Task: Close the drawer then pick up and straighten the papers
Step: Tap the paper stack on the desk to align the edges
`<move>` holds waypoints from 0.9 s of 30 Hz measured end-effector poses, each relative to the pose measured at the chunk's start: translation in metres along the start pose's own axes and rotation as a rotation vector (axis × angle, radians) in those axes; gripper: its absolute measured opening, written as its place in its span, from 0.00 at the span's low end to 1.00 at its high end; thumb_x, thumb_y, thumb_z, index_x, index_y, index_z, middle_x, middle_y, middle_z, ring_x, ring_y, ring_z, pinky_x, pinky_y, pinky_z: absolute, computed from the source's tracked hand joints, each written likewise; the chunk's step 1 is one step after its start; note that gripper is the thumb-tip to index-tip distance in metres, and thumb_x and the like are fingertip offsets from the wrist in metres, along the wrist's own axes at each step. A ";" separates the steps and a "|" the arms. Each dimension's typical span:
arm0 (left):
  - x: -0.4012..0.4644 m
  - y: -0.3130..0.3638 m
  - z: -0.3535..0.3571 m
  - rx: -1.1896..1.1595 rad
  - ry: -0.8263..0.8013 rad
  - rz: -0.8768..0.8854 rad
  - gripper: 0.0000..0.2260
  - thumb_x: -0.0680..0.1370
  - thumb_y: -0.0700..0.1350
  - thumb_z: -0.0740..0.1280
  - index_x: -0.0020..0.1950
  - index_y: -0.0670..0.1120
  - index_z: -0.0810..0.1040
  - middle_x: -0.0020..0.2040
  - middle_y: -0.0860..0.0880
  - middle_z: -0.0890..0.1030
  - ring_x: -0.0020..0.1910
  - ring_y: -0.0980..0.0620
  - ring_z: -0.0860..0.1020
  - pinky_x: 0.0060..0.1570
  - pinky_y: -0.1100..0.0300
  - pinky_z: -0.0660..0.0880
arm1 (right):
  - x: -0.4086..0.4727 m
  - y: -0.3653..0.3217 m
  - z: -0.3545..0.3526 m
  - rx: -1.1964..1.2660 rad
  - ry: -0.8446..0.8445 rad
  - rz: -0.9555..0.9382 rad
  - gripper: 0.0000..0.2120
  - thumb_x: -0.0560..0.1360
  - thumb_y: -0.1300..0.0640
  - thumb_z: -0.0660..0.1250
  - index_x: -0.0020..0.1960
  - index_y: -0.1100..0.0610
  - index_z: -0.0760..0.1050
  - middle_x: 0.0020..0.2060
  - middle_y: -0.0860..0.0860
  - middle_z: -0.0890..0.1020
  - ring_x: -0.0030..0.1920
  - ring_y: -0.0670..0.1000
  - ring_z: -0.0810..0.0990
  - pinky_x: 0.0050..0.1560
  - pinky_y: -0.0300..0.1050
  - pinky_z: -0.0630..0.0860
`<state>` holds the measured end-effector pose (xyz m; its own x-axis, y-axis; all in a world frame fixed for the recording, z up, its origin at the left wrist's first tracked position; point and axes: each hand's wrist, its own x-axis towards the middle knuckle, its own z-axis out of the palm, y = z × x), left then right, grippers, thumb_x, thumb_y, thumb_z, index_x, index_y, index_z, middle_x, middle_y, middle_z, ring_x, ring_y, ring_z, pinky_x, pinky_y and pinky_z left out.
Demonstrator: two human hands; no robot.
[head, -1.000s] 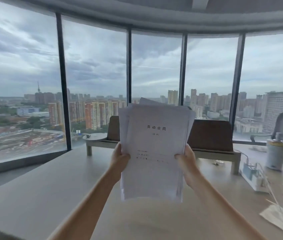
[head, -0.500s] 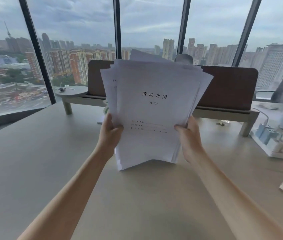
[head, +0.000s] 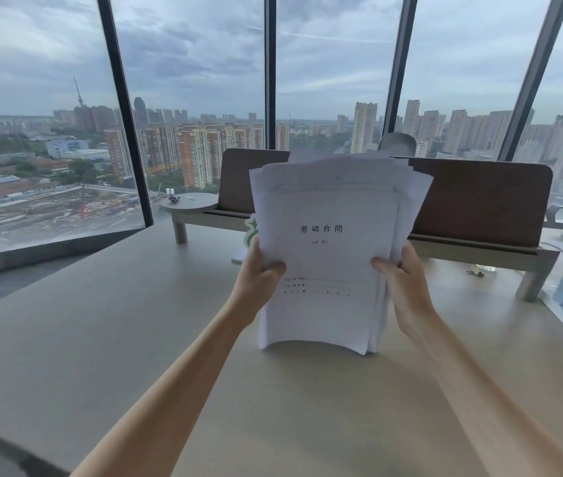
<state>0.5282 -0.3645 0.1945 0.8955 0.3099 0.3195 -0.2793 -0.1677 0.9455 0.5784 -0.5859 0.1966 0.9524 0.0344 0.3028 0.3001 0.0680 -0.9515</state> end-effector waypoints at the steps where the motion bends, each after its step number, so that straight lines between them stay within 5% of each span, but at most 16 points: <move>1: -0.002 0.002 0.000 -0.004 -0.004 0.001 0.22 0.72 0.28 0.61 0.64 0.44 0.71 0.57 0.41 0.79 0.53 0.48 0.78 0.54 0.55 0.76 | -0.001 -0.002 0.000 -0.003 -0.004 -0.003 0.15 0.75 0.69 0.64 0.54 0.51 0.76 0.44 0.42 0.85 0.49 0.46 0.84 0.48 0.43 0.77; 8: -0.003 0.004 -0.002 -0.052 -0.010 -0.007 0.17 0.75 0.32 0.62 0.61 0.47 0.71 0.54 0.43 0.79 0.50 0.51 0.78 0.51 0.59 0.75 | 0.007 -0.009 0.001 -0.138 -0.041 -0.053 0.16 0.70 0.55 0.68 0.57 0.46 0.72 0.55 0.49 0.83 0.58 0.55 0.82 0.62 0.65 0.76; 12: -0.004 0.002 0.004 -0.058 -0.020 -0.011 0.18 0.75 0.31 0.61 0.55 0.53 0.72 0.50 0.49 0.79 0.48 0.54 0.77 0.51 0.60 0.74 | 0.007 -0.001 0.002 -0.123 -0.002 -0.061 0.15 0.72 0.54 0.69 0.56 0.48 0.71 0.55 0.48 0.83 0.59 0.53 0.81 0.64 0.64 0.75; 17: 0.002 -0.006 0.011 -0.010 0.008 0.017 0.18 0.74 0.33 0.65 0.61 0.48 0.72 0.57 0.41 0.81 0.56 0.43 0.80 0.56 0.47 0.77 | -0.002 0.024 0.002 -0.058 0.007 0.002 0.17 0.74 0.56 0.68 0.62 0.50 0.72 0.59 0.49 0.82 0.61 0.52 0.81 0.65 0.63 0.75; 22: 0.006 -0.002 0.014 0.005 0.062 0.041 0.17 0.75 0.36 0.69 0.60 0.49 0.72 0.54 0.47 0.81 0.53 0.47 0.81 0.52 0.53 0.78 | -0.004 0.021 0.003 -0.017 -0.002 -0.036 0.17 0.77 0.60 0.65 0.65 0.53 0.71 0.60 0.50 0.81 0.61 0.50 0.80 0.61 0.55 0.77; 27: -0.001 -0.007 0.006 -0.080 -0.002 0.054 0.14 0.76 0.36 0.64 0.61 0.44 0.71 0.57 0.39 0.80 0.54 0.47 0.80 0.55 0.52 0.77 | -0.002 0.009 -0.001 -0.033 -0.063 -0.079 0.12 0.78 0.58 0.66 0.59 0.46 0.72 0.58 0.46 0.82 0.61 0.48 0.81 0.63 0.53 0.76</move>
<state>0.5313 -0.3697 0.1869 0.8788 0.3009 0.3704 -0.3541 -0.1094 0.9288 0.5796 -0.5860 0.1877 0.9208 0.0932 0.3788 0.3767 0.0405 -0.9255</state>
